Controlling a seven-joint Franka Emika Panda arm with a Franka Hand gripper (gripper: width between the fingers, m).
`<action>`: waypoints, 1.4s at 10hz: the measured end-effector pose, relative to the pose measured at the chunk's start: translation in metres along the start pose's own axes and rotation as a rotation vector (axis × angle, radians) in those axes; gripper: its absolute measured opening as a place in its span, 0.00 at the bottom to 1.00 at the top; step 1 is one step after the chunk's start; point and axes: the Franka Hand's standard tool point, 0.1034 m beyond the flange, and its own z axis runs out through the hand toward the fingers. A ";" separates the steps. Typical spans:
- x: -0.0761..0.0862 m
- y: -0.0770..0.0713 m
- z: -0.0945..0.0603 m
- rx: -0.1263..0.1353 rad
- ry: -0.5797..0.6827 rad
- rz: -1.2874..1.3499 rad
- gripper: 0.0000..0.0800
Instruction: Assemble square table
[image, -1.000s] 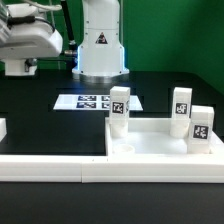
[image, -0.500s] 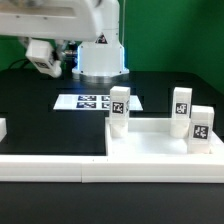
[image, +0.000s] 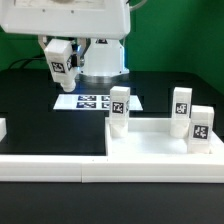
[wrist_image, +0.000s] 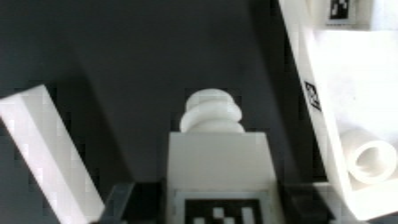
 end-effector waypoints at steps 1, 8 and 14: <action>0.002 -0.005 0.002 -0.006 0.102 -0.008 0.36; 0.015 -0.065 0.015 -0.006 0.391 -0.060 0.36; 0.006 -0.081 0.027 0.001 0.400 -0.092 0.36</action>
Offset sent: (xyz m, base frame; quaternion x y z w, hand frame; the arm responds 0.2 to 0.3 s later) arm 0.0408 0.0373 0.0031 0.0237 0.2036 0.0254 0.9784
